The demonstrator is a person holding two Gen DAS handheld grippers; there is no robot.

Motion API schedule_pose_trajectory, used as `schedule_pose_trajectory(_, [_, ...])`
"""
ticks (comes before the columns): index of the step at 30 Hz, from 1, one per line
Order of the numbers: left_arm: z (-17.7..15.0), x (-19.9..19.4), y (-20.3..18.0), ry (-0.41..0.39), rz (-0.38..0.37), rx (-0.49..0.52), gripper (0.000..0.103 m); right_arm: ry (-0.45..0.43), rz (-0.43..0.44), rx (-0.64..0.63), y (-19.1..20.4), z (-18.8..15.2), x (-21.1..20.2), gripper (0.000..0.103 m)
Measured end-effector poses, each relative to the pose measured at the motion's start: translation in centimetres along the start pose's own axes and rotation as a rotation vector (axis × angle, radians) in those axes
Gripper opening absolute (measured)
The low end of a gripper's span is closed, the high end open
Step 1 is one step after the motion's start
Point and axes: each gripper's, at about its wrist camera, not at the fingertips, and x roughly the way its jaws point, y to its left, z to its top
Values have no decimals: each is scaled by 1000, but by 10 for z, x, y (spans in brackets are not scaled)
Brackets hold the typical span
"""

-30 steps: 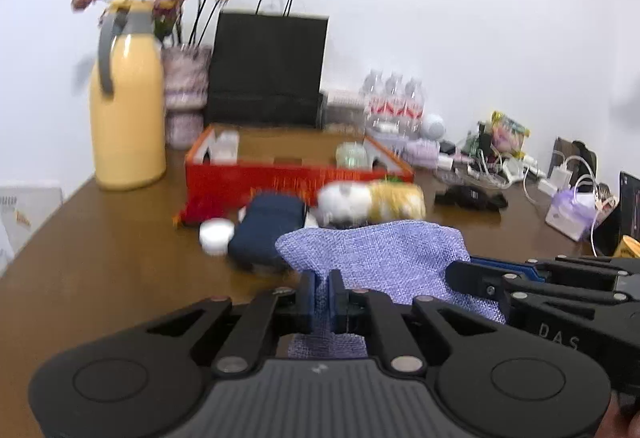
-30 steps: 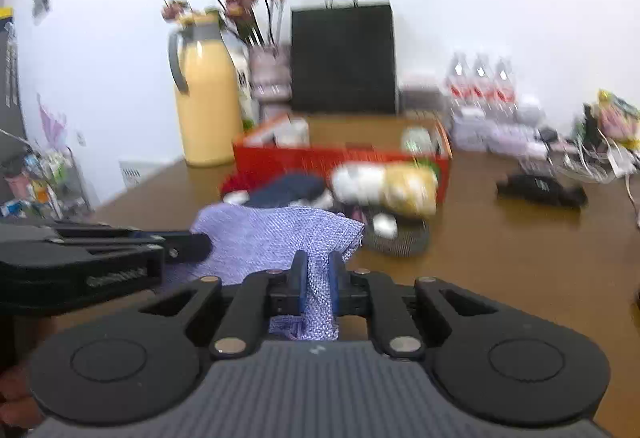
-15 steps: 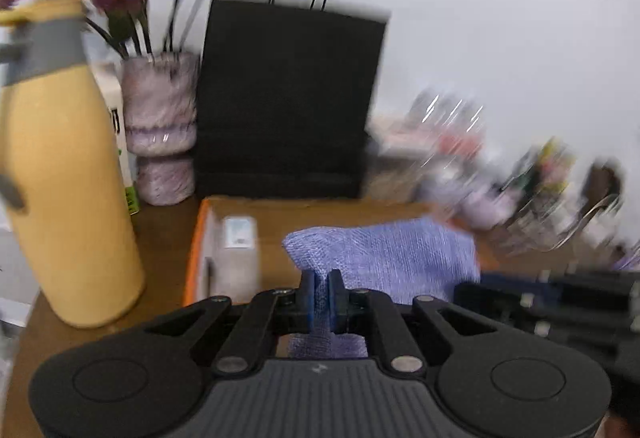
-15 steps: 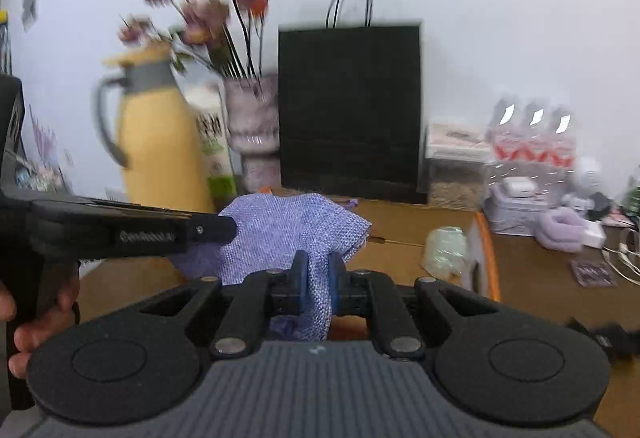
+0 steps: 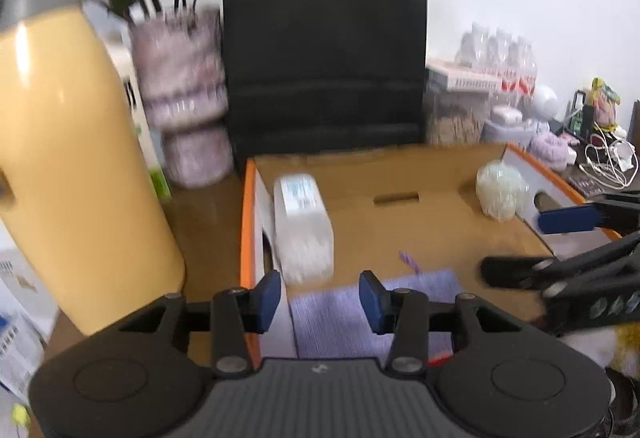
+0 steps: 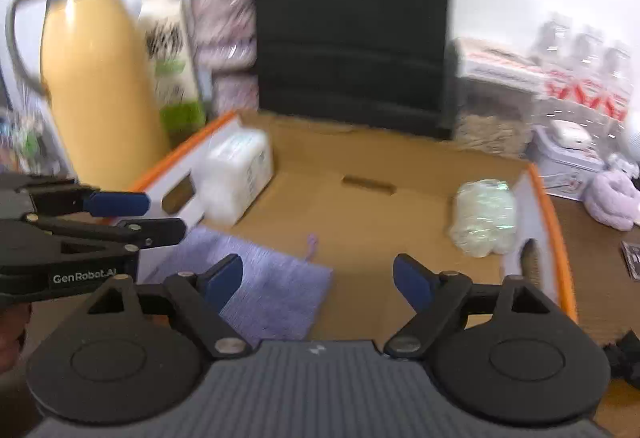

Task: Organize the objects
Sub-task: 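Carry the purple pouch into the box and release it with the right tool, then grasp the navy case with the left tool while the right tool grasps the plush toy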

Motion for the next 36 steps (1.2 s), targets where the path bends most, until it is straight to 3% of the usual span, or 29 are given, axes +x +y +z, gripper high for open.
schedule_pose_trajectory(3, [4,9,-2,66,24,-13,41,-17,-88,23,-21,1,-9,91])
schedule_pose_trajectory(6, [-5,17,-2,142,60,-14,13,31,-108,101,-44,-6,-7,91])
schedule_pose_trajectory(10, [-14,4,2,144,58,-57,13,55,-123,57,-50,-27,-7,89])
schedule_pose_trajectory(12, [-15,-2,-2,154,62,-46,12,59,-158,3,-43,-33,-9,89])
schedule_pose_trajectory(15, [-16,-10,-8,170,65,-15,13,69,-140,19,-42,-35,-16,90])
schedule_pose_trajectory(17, [-17,-16,-8,171,58,-15,16,61,-130,29,-42,-35,-24,90])
schedule_pose_trajectory(19, [-21,-34,-10,98,79,-9,48,31,-130,27,-37,-36,-40,90])
schedule_pose_trajectory(22, [-33,-87,-24,-55,59,34,60,-67,-124,-14,-21,-52,-91,98])
schedule_pose_trajectory(25, [-60,-142,-37,-118,-7,-15,74,-134,-90,-43,-6,-80,-138,102])
schedule_pose_trajectory(31, [-143,-219,-75,-94,-93,-116,83,-159,10,6,17,-162,-212,102])
schedule_pose_trajectory(36, [-181,-251,-97,12,-125,-114,83,-52,34,22,31,-201,-252,102])
